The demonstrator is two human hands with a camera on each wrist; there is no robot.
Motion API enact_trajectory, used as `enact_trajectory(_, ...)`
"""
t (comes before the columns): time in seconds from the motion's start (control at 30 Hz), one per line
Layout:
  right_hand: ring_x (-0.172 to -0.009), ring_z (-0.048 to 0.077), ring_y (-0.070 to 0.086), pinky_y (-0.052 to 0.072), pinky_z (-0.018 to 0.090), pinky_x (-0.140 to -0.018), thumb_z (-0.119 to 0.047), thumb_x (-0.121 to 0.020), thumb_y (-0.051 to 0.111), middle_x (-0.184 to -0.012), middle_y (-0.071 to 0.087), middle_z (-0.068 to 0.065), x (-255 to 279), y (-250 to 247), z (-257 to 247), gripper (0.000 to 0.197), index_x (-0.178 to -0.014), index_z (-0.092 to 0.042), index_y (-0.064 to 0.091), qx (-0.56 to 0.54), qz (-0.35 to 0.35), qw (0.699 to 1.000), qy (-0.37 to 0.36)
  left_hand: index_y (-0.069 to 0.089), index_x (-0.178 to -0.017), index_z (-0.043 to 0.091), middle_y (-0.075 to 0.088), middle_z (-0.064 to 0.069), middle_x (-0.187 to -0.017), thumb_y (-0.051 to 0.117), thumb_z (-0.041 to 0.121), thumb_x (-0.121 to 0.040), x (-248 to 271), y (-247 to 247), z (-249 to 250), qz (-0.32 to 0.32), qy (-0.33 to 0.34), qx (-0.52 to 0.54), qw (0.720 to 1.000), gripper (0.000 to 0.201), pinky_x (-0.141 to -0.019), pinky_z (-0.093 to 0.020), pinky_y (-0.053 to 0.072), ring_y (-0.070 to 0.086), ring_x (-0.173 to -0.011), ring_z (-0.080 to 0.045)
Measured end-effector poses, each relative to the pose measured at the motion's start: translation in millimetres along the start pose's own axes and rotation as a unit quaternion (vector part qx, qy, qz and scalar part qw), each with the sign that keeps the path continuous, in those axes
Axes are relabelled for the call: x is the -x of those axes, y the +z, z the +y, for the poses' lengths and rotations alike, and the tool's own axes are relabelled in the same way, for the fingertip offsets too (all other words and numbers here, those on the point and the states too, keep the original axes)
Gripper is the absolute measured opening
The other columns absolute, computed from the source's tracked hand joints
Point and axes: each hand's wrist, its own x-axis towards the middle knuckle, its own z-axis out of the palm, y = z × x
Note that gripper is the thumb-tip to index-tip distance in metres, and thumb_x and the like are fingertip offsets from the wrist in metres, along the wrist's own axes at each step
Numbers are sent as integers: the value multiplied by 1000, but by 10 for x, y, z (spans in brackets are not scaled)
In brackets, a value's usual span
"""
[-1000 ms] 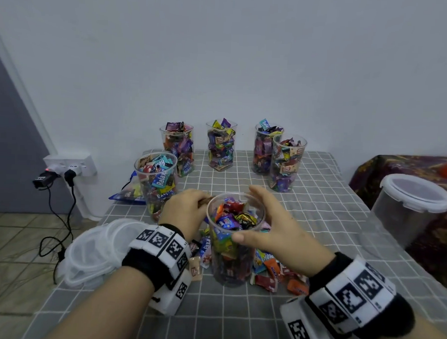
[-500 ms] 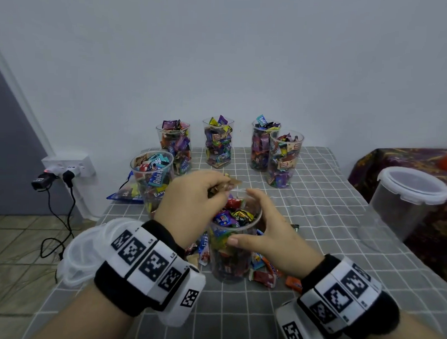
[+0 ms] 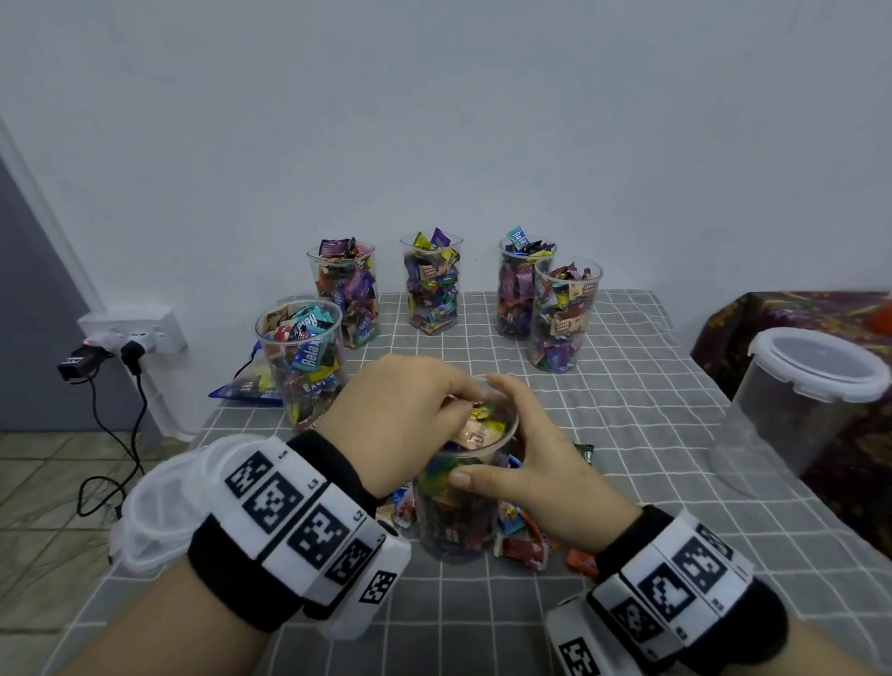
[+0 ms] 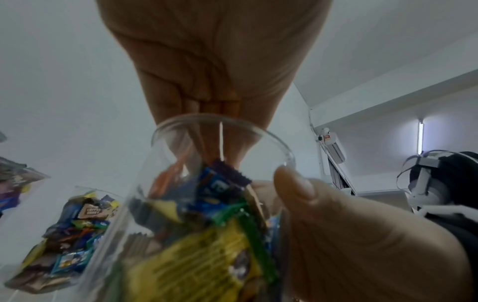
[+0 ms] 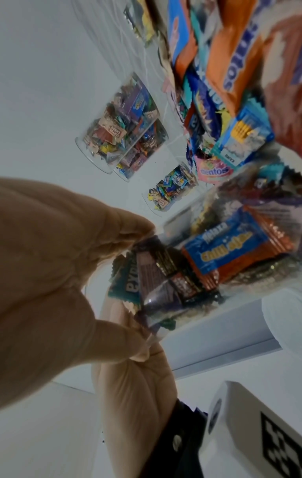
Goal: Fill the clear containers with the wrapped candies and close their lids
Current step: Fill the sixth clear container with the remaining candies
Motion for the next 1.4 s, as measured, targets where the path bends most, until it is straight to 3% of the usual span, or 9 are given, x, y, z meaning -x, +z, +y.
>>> enact_trajectory(0.13, -110, -8, 53, 44, 15, -93, -25, -73, 80, -121, 52, -22, 2, 0, -18, 81, -130, -41, 25, -2, 0, 1000, 0, 69, -112, 27, 70, 8, -106, 55, 20, -90, 17, 11, 25, -2, 11, 43, 999, 27, -88, -33, 48, 62, -96, -9)
enact_trajectory(0.33, -116, -7, 48, 38, 14, -97, -31, -73, 80, -124, 50, -26, 20, -90, -8, 92, -142, -37, 19, 96, -35, 995, 6, 70, -105, 25, 59, 24, -92, 59, 16, -89, 101, -6, -145, 154, 7, 128, 980, 21, -77, -17, 46, 57, -81, 4)
enact_trajectory(0.43, -121, -3, 44, 34, 11, -96, -33, -78, 75, -133, 47, -19, 104, -211, 17, 81, -141, -36, 26, 217, -71, 974, 4, 63, -116, 29, 56, 21, -92, 55, 14, -91, 121, -33, -318, 158, -48, 157, 974, 30, -74, -31, 51, 55, -68, -1)
enact_trajectory(0.57, -133, 12, 36, 31, 25, -105, -47, -85, 62, -149, 33, -5, 203, -465, 59, 80, -148, -22, 20, 361, -71, 923, 113, 49, -132, 30, 61, -2, -111, 54, 16, -90, 121, 29, -549, 56, -109, 73, 990, 45, -88, -37, 49, 57, -90, -15)
enact_trajectory(0.67, -125, 17, 44, 39, 29, -101, -52, -88, 54, -143, 41, 2, 229, -624, 65, 69, -142, -18, 31, 447, -83, 872, 182, 39, -140, 30, 53, -3, -129, 58, 20, -89, 112, 165, -644, -35, -143, 16, 989, 56, -98, -35, 42, 51, -114, -18)
enact_trajectory(0.83, -120, 17, 47, 43, 29, -98, -49, -85, 59, -140, 45, 0, 295, -783, 118, 67, -141, -21, 35, 522, -155, 799, 257, 34, -143, 30, 43, 0, -143, 65, 27, -84, 94, 407, -748, -150, -163, -19, 975, 66, -104, -34, 38, 44, -126, -18)
enact_trajectory(0.97, -92, 10, 53, 43, 18, -65, -36, -79, 70, -131, 50, -1, 293, -730, 133, 68, -137, -26, 36, 517, -245, 767, 290, 30, -144, 29, 39, 2, -143, 71, 23, -78, 91, 517, -718, -249, -172, -56, 951, 78, -100, -33, 42, 46, -123, -19)
enact_trajectory(1.17, -115, 21, 52, 44, 28, -85, -26, -85, 65, -133, 50, 4, 147, -508, 238, 62, -138, -21, 33, 534, -239, 773, 247, 31, -143, 25, 37, 0, -143, 72, 21, -79, 80, 658, -696, -287, -171, -106, 936, 76, -101, -33, 40, 43, -127, -22)
enact_trajectory(1.4, -118, 21, 48, 43, 28, -91, -22, -88, 58, -136, 45, 4, -38, -415, 240, 52, -136, -20, 38, 455, -169, 849, 207, 42, -136, 24, 42, -3, -137, 68, 19, -83, 56, 671, -677, -281, -164, -113, 939, 60, -101, -32, 41, 46, -125, -21)
